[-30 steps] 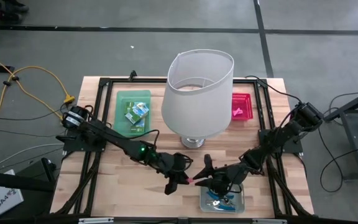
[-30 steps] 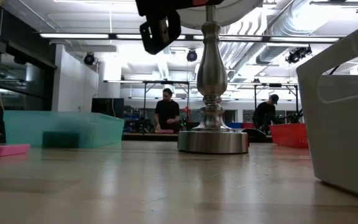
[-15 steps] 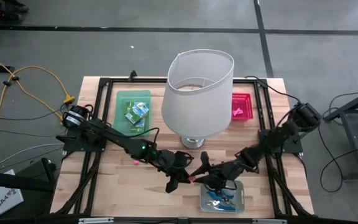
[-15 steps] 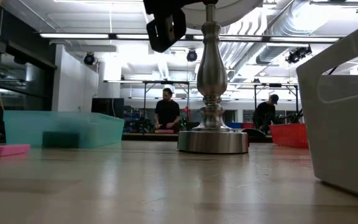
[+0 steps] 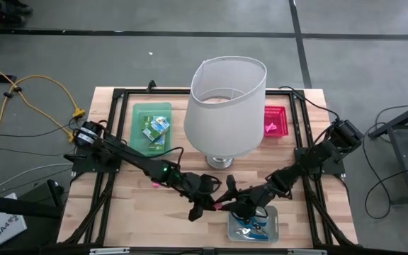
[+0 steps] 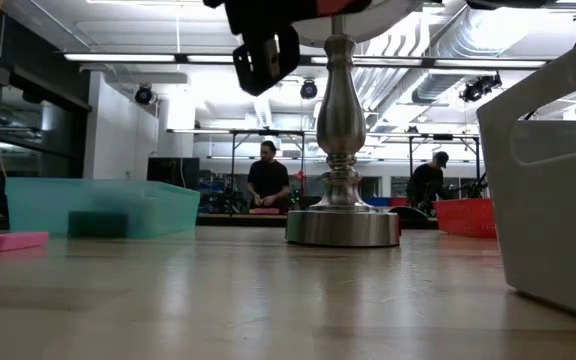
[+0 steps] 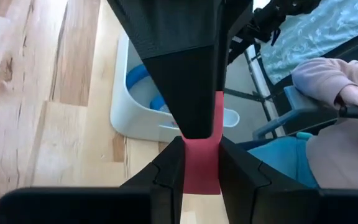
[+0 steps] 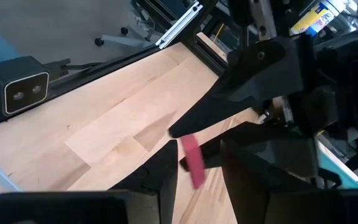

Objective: Pick & Place School Supplies
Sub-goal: Put the pink eraser into the red bin

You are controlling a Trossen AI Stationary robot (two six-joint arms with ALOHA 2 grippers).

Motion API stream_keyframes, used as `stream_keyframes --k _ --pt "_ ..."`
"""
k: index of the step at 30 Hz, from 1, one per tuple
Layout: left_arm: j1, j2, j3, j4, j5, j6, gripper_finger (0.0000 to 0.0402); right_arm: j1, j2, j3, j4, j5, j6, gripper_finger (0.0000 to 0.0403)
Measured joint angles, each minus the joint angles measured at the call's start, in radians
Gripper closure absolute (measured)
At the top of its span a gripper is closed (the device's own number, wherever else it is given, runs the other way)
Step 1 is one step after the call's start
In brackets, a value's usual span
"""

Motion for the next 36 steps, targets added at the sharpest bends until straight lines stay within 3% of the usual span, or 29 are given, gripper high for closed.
stream_keyframes --k 10,25,36 --pt "0.000 0.004 0.000 0.011 0.002 -0.001 0.0329 0.000 0.000 0.000 -0.001 0.000 0.007 0.0295" --pt "0.000 0.004 0.000 0.010 0.004 -0.003 0.0329 0.000 0.000 0.000 -0.019 -0.014 0.009 0.0389" --pt "0.000 0.004 0.000 0.015 0.018 0.006 0.0327 0.000 0.000 0.000 -0.019 -0.022 0.009 0.0390"
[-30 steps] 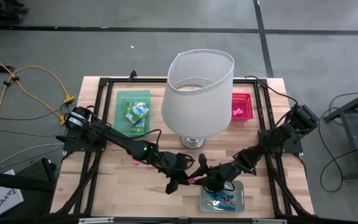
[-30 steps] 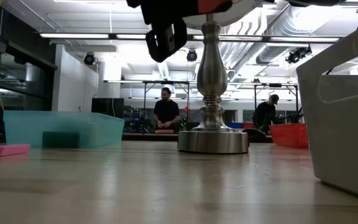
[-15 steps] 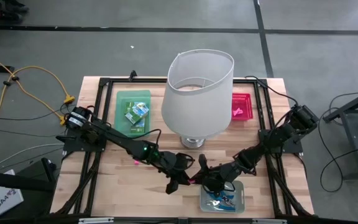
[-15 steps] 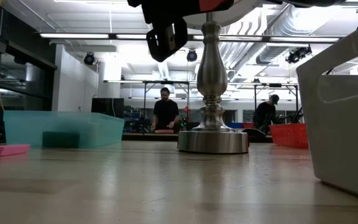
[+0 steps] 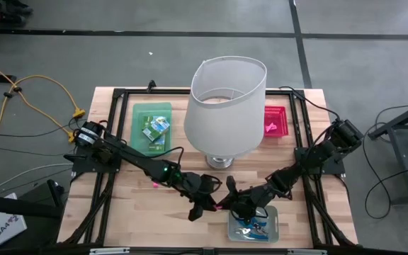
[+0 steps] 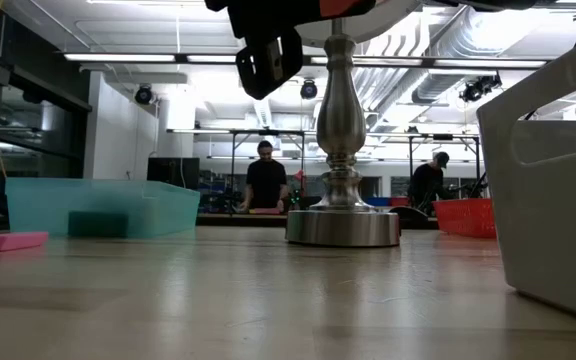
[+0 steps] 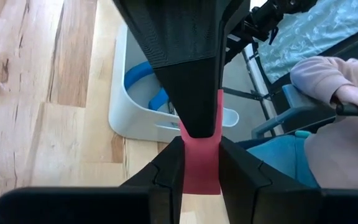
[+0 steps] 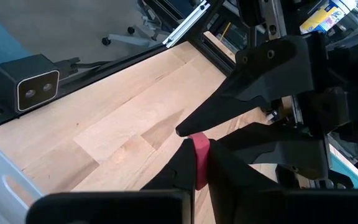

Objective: Pick & Place School Supplies
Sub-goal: Put the pink eraser into the red bin

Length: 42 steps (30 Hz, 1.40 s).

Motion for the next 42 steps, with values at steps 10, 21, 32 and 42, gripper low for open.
stream_keyframes --k 10,21,32,42 --pt "0.000 0.000 0.000 0.019 0.003 0.044 0.0244 0.000 0.000 0.000 -0.007 0.000 0.023 0.0390" --pt "-0.005 -0.001 0.000 0.019 0.055 0.046 0.0229 0.043 0.000 0.000 -0.028 0.019 0.068 0.0390" --pt "-0.019 -0.002 0.000 0.008 0.054 0.044 0.0228 0.173 -0.088 0.000 -0.262 0.422 0.317 0.0390" --pt "-0.067 -0.002 0.000 -0.023 0.054 0.044 0.0230 0.144 -0.148 0.000 -0.694 0.551 0.765 0.0390"
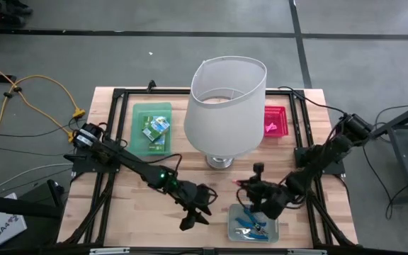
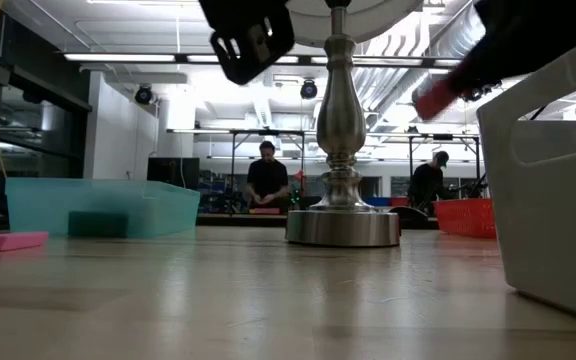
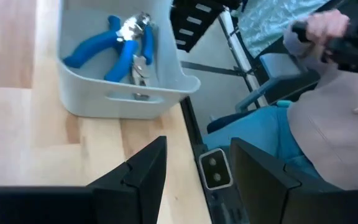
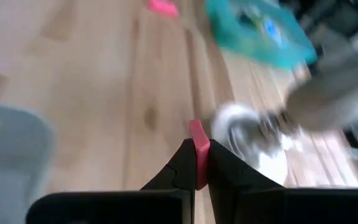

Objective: Pick & Place School Supplies
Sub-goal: Put the pink eraser into the red bin

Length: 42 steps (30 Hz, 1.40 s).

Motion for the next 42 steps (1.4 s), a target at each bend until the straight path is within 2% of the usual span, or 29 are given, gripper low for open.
stream_keyframes --k 6,11,17,24,28,33,37,42 --pt "-0.045 0.000 0.000 -0.007 0.001 0.000 0.0230 -0.077 0.000 0.000 -0.246 0.001 0.224 0.0390" --pt "-0.069 0.000 0.000 -0.076 -0.001 0.000 0.0230 -0.156 0.000 0.000 -0.481 0.013 0.392 0.0390" --pt "-0.085 0.000 0.000 -0.120 -0.002 0.000 0.0230 -0.227 -0.003 0.000 -0.727 0.049 0.561 0.0390" --pt "-0.093 0.000 0.000 -0.138 -0.001 0.000 0.0230 -0.296 -0.018 0.000 -0.926 0.102 0.706 0.0390" --pt "-0.092 0.000 0.000 -0.154 -0.002 0.000 0.0230 -0.364 -0.041 -0.006 -0.974 0.122 0.735 0.0390" --pt "-0.092 0.000 0.000 -0.163 -0.001 0.000 0.0230 -0.476 -0.107 -0.047 -0.948 0.127 0.710 0.0390" --pt "-0.092 0.000 0.000 -0.165 0.000 0.000 0.0230 -0.576 -0.177 -0.104 -0.869 0.113 0.618 0.0390" --pt "-0.092 0.000 0.000 -0.165 0.001 0.000 0.0230 -0.732 -0.244 -0.188 -0.668 0.052 0.414 0.0390"
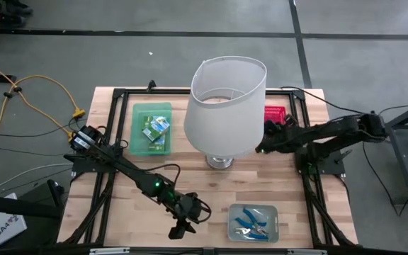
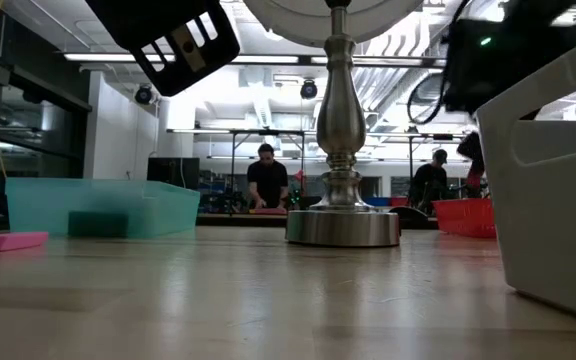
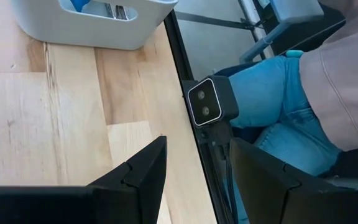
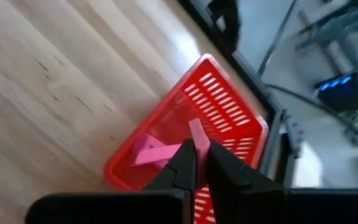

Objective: Pick & Place School Supplies
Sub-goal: Put the pink eraser into the red bin

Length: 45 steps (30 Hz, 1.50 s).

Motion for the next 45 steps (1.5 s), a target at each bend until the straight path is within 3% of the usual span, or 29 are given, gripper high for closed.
stream_keyframes --k 6,12,17,31,45 --pt "0.001 0.000 0.000 0.000 0.000 0.000 0.0230 -0.202 -0.008 -0.057 0.195 -0.070 -0.240 0.0390" --pt "0.001 0.000 0.000 0.001 0.000 0.000 0.0230 -0.382 0.000 -0.058 0.258 -0.153 -0.360 0.0390" --pt "0.001 0.000 0.000 0.001 0.000 0.000 0.0230 -0.469 0.000 -0.058 0.287 -0.249 -0.408 0.0375" --pt "0.002 0.000 0.000 0.001 0.000 0.000 0.0230 -0.481 0.000 -0.058 0.300 -0.301 -0.424 0.0297" --pt "0.002 0.001 0.000 0.001 0.000 0.000 0.0230 -0.472 -0.076 -0.058 0.299 -0.307 -0.426 0.0285"
